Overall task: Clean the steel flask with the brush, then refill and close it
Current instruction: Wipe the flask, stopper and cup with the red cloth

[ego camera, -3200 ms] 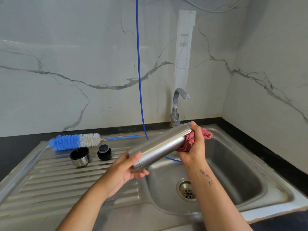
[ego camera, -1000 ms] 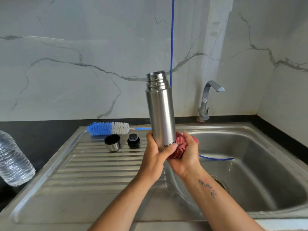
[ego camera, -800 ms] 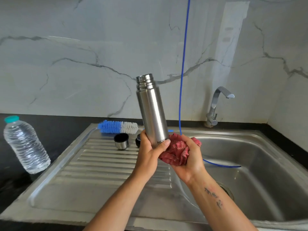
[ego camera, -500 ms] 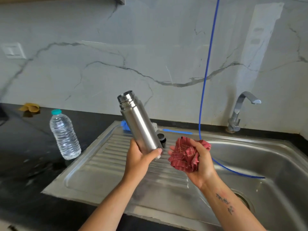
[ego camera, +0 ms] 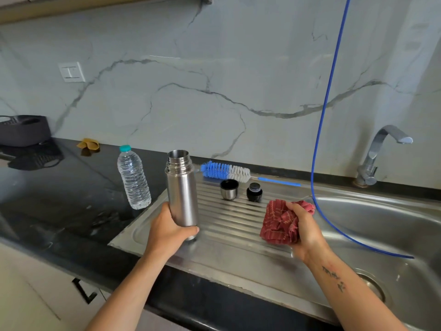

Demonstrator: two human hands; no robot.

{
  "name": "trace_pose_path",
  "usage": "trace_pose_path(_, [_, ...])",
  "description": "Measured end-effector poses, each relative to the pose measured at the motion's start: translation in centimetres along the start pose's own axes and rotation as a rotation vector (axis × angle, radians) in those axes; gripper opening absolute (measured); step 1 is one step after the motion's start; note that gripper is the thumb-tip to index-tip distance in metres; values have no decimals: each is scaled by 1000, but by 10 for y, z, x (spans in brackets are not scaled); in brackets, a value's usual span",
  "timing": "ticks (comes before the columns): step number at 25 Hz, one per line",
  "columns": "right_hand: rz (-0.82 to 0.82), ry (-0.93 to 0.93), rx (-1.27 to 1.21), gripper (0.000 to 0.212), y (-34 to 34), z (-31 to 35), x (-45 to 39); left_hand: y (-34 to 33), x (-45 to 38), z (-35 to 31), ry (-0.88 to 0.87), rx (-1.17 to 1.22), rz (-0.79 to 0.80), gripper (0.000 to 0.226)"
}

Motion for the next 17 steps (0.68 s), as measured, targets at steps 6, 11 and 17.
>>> trace_pose_path(6, [-21,4,-5,26,5,0,-3,-4,2,6,17,-15,-27,71])
trace_pose_path(11, [-7,-7,-15,27,6,0,-4,-6,2,9,33,-12,-9,73])
trace_pose_path(17, [-3,-15,-32,29,7,0,-5,0,10,3,65,-54,-12,76])
Point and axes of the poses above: each hand's wrist, its own x-axis away from the middle knuckle, its own y-axis out of the back of the hand, z = x × y, the point moved 3 cm from there along -x, towards the middle knuckle, and after that the axes turned 5 degrees about -z, right-handed, at the moved point
